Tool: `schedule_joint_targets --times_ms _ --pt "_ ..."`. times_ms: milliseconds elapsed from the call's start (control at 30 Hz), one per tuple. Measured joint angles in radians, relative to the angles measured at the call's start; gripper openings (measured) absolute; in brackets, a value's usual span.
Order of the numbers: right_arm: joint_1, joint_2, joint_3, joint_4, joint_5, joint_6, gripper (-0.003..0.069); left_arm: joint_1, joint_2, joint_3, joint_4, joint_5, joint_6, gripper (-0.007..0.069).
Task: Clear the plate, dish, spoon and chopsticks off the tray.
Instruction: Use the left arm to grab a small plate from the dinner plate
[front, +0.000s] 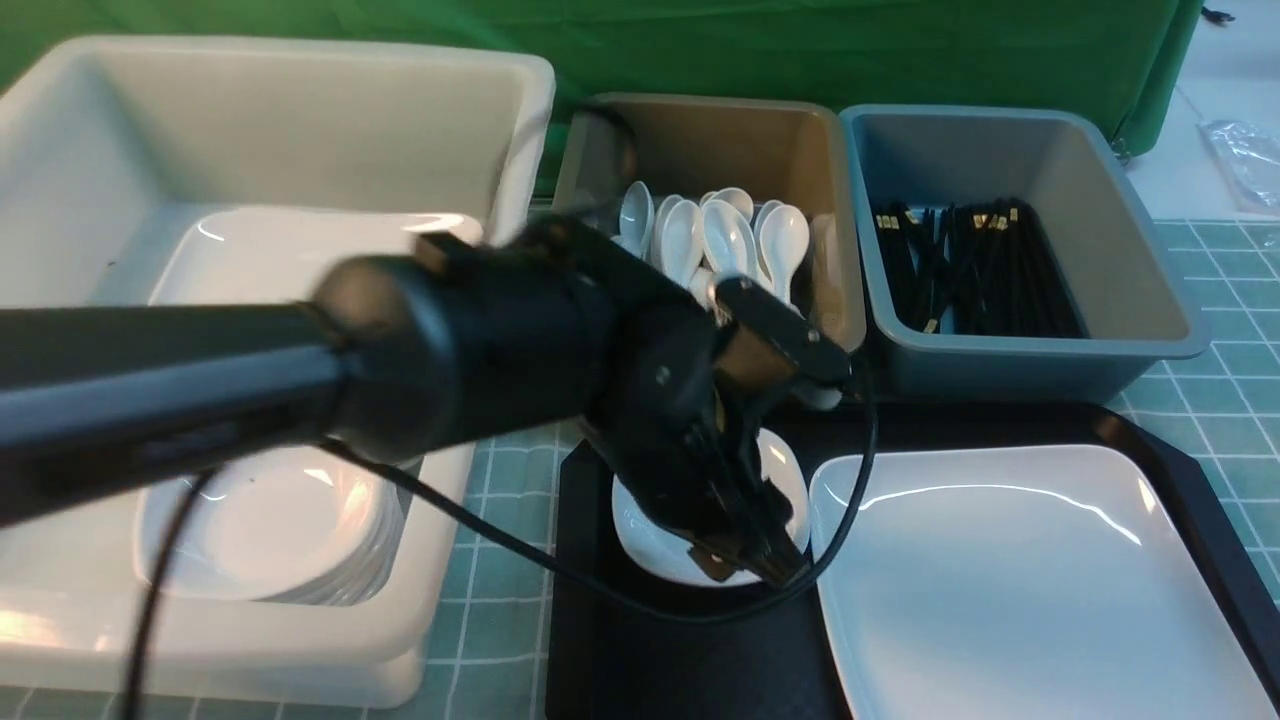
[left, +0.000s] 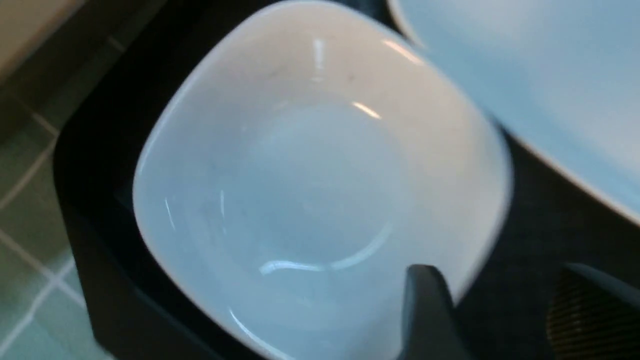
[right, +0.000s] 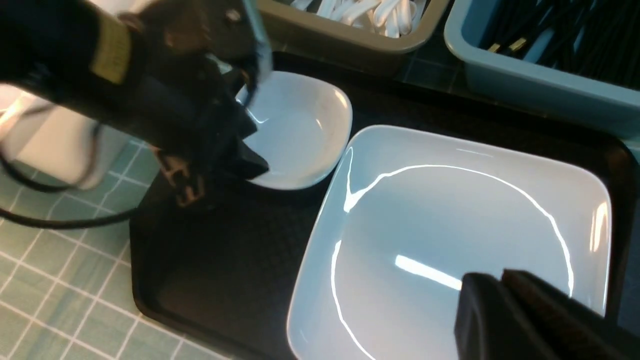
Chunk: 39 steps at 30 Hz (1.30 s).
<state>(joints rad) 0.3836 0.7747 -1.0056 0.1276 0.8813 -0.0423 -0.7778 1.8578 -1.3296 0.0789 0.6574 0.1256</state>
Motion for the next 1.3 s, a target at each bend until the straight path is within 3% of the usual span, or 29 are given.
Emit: schedule_joint_targets --times_ms 67,233,633,733,800,833,933,1167,1233,1300 --pt "0.0 0.0 0.0 0.0 0.0 -0.007 0.0069 0.0 0.052 -0.001 0.006 -0.028 -0.001 0.0449" --pt "0.0 0.0 0.0 -0.001 0.0 -0.032 0.0069 0.0 0.094 -0.001 0.009 -0.055 0.018 0.0505" --pt "0.0 0.0 0.0 -0.003 0.0 -0.039 0.0069 0.0 0.147 -0.003 0.031 -0.126 0.029 0.0498" --pt "0.0 0.0 0.0 -0.003 0.0 -0.039 0.0069 -0.001 0.149 -0.006 0.031 -0.125 0.029 0.0443" --pt "0.0 0.0 0.0 -0.003 0.0 -0.039 0.0069 -0.003 0.149 -0.01 0.031 -0.108 0.031 0.0326" --pt "0.0 0.0 0.0 -0.003 0.0 -0.039 0.0069 -0.003 0.149 -0.011 0.031 -0.106 0.031 0.0316" --pt "0.0 0.0 0.0 -0.003 0.0 -0.039 0.0069 -0.008 0.142 -0.022 0.042 -0.104 0.042 0.0181" --pt "0.0 0.0 0.0 -0.003 0.0 -0.039 0.0069 -0.008 0.098 -0.021 -0.002 -0.052 0.034 0.0154" --pt "0.0 0.0 0.0 -0.003 0.0 -0.039 0.0069 -0.008 0.076 -0.021 -0.022 -0.037 0.028 0.0128" --pt "0.0 0.0 0.0 -0.003 0.0 -0.039 0.0073 -0.008 0.034 -0.021 -0.055 -0.015 0.021 0.0056"
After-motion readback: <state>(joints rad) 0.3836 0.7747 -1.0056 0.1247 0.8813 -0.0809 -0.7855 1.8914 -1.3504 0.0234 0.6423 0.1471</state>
